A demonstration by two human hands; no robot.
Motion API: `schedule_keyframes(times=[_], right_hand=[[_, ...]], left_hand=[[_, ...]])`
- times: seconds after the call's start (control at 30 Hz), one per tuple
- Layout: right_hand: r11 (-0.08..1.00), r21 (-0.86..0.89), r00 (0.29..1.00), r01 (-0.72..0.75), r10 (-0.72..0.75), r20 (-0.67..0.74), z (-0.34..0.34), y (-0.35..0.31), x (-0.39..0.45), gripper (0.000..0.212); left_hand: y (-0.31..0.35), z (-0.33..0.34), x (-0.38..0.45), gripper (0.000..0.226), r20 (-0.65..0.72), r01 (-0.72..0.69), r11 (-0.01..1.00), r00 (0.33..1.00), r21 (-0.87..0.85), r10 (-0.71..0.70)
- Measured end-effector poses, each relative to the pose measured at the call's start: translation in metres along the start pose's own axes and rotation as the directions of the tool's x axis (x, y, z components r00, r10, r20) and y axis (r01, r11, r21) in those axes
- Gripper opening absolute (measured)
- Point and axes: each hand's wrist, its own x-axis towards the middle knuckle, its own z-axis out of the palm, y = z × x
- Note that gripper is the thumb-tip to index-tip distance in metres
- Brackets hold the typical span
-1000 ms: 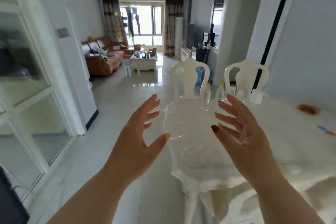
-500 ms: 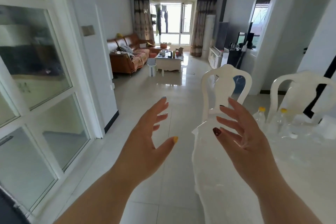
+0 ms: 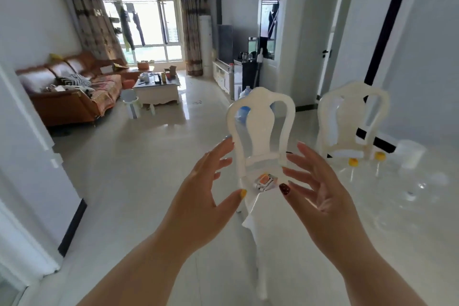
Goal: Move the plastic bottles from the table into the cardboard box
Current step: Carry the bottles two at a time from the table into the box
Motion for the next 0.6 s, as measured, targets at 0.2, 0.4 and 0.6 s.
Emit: schedule_keyframes(times=[0.2,0.4,0.6], right_hand=[[0.989,-0.108,0.973,-0.099,0.074,-0.217,-0.020,0.030,0.037,0.071],[0.948,-0.239,0.892,-0.212,0.088,-0.444,-0.080,0.067,0.053,0.066],[0.883,-0.286,0.759,-0.372,0.112,-0.641,-0.128,0.095,0.062,0.068]], left_hand=[[-0.036,0.052,0.104,0.082,0.165,-0.127,0.983,0.975,-0.132,0.148],[-0.040,0.144,0.187,0.083,0.307,-0.208,0.930,0.902,-0.304,0.303],[-0.036,0.233,0.244,0.083,0.432,-0.212,0.876,0.804,-0.434,0.408]])
